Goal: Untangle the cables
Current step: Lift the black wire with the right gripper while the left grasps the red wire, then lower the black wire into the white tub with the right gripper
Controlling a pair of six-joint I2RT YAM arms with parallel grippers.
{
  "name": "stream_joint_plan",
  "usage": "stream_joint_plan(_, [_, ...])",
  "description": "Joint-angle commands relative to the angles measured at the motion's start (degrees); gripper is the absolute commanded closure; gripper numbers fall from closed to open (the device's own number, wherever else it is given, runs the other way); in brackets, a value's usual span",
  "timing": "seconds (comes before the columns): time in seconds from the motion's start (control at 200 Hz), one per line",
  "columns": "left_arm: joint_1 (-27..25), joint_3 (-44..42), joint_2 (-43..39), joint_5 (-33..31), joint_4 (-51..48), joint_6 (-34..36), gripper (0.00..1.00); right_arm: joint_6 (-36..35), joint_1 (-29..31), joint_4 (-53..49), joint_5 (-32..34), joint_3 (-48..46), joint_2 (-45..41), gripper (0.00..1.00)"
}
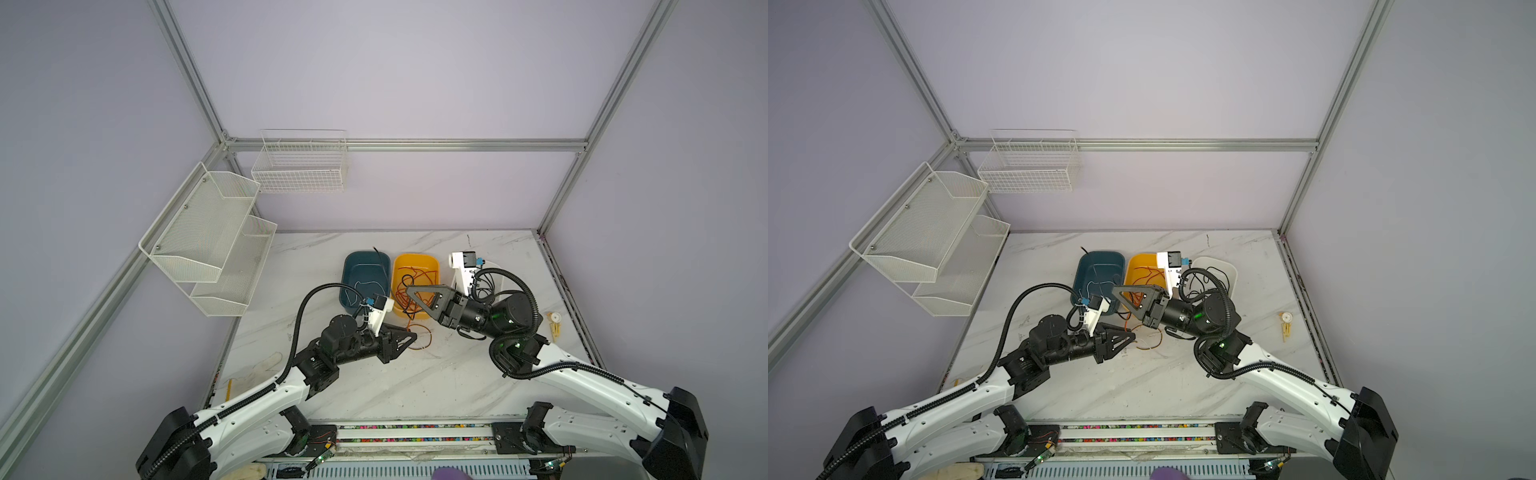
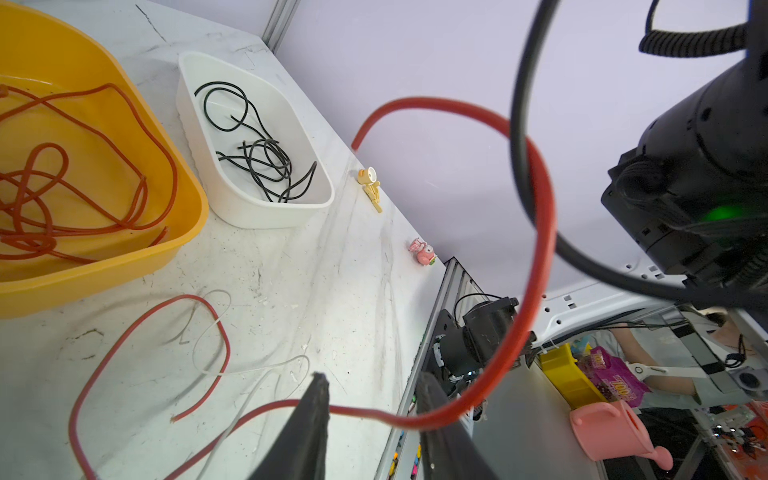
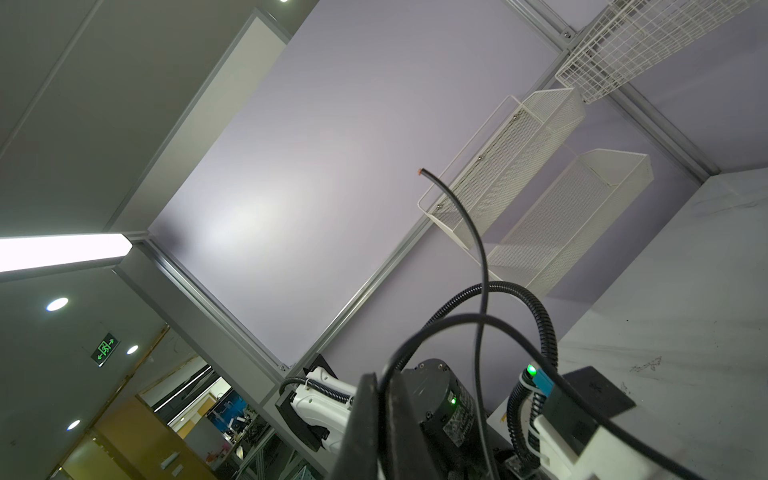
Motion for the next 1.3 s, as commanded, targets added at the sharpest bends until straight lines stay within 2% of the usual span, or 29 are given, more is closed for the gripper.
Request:
stream_joint_plan(0.0, [-0.3,2.9,-0.2,0.1,4.7,0.7,0.78,1.1,-0.3,3.4,-1.0,-0.5,-1.1,1.00])
stream_joint_plan(0.175, [-0.3,2.2,-0.8,1.4,4.5,0.6,1.00,0.0,-0.2,1.6,0.4,-0.6,-2.7,1.00])
stream_joint_plan(0.425, [-0.3,-2.5,-7.1,0.6,0.2,0.7,1.00,0.2,-1.8,-3.6,5.5,-1.0,-5.1,1.00])
stream_joint_plan(0.59, [-0.2,-4.7,-12.8,-1.3,-4.1,1.2,1.00,4.6,-8.7,-3.6,5.4,-3.7,-6.6,1.00])
stream_joint_plan(0.745, [-0.2,-4.9,-17.6,-2.7,-9.0,2.0,1.00,5.5,-16.3,-5.3,4.5,-5.4,-8.7,1.00])
stream_joint_plan(0.975, [-0.2,-4.1,-23.7,-5.7,-15.0,2.9,1.00,0.9,-29.7,-17.1,4.2,-7.5,-10.3,1.00])
stream_joint_plan(1.065, [-0.2,-3.8,-25.0,-6.5,-16.1,3.0,1.00,0.5,-34.2,-17.4,2.6,-9.1,-9.2,1.00])
stream_joint_plan(1.295, [-0.2,-2.0,-25.1,-7.0,-17.6,3.1,1.00,-6.6,-38.4,-23.4,4.9,-8.9,-1.8,1.00])
